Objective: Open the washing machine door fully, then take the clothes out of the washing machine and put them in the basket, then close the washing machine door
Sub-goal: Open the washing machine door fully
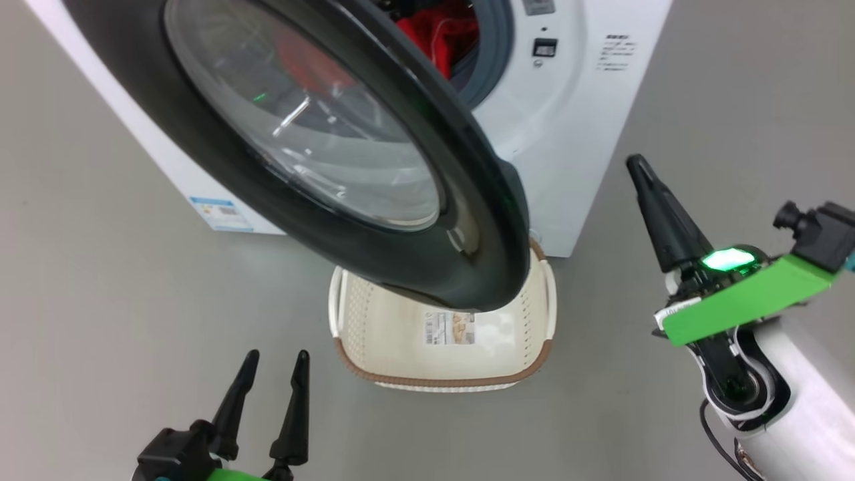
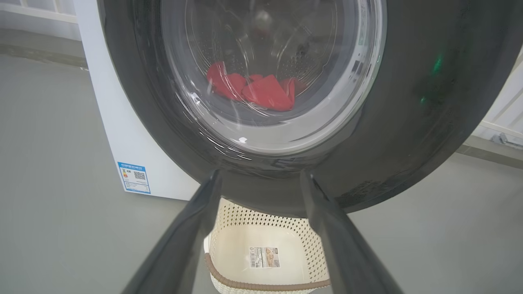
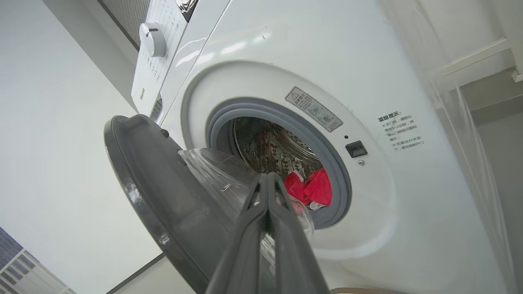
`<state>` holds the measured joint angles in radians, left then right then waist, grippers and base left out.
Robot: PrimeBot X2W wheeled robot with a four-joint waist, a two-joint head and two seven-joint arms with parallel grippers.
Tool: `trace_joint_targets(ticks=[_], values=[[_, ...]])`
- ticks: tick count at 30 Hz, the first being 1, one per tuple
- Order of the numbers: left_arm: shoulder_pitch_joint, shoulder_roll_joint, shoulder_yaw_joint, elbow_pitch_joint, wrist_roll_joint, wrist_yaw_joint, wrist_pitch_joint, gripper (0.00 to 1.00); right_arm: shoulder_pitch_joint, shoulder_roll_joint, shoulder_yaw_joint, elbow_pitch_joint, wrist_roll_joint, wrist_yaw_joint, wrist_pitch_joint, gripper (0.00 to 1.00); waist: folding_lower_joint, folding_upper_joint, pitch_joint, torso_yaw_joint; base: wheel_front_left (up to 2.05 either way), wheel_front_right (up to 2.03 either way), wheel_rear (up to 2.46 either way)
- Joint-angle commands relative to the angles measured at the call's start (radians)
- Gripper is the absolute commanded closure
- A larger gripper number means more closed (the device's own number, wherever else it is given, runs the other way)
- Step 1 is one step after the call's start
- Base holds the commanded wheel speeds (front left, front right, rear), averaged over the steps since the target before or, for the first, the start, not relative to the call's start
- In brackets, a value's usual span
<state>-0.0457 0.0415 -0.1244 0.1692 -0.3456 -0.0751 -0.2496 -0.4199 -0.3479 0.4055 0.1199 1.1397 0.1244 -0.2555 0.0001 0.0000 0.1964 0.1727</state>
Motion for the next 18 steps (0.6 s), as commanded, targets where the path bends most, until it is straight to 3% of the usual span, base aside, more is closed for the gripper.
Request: trace_joint_targets(ticks=[1, 9, 18], values=[[-0.036, 0.009, 0.026, -0.028, -0.01, 0.01, -0.012, 0.0, -0.036, -0.022, 0.045, -0.03, 0.061, 0.006, -0.006, 1.0, 0.0, 0.0, 0.02, 0.022, 0.0, 0.0, 0.0], [-0.056, 0.009, 0.006, -0.031, -0.022, 0.013, -0.012, 0.0, -0.136, -0.104, 0.175, -0.036, 0.355, 0.006, 0.055, 1.0, 0.0, 0.0, 0.053, 0.051, 0.0, 0.0, 0.0], [-0.07, 0.009, -0.013, -0.029, -0.035, 0.016, -0.012, 0.0, -0.166, -0.124, 0.179, -0.019, 0.518, 0.006, 0.265, 1.0, 0.0, 0.0, 0.081, 0.077, 0.0, 0.0, 0.0]])
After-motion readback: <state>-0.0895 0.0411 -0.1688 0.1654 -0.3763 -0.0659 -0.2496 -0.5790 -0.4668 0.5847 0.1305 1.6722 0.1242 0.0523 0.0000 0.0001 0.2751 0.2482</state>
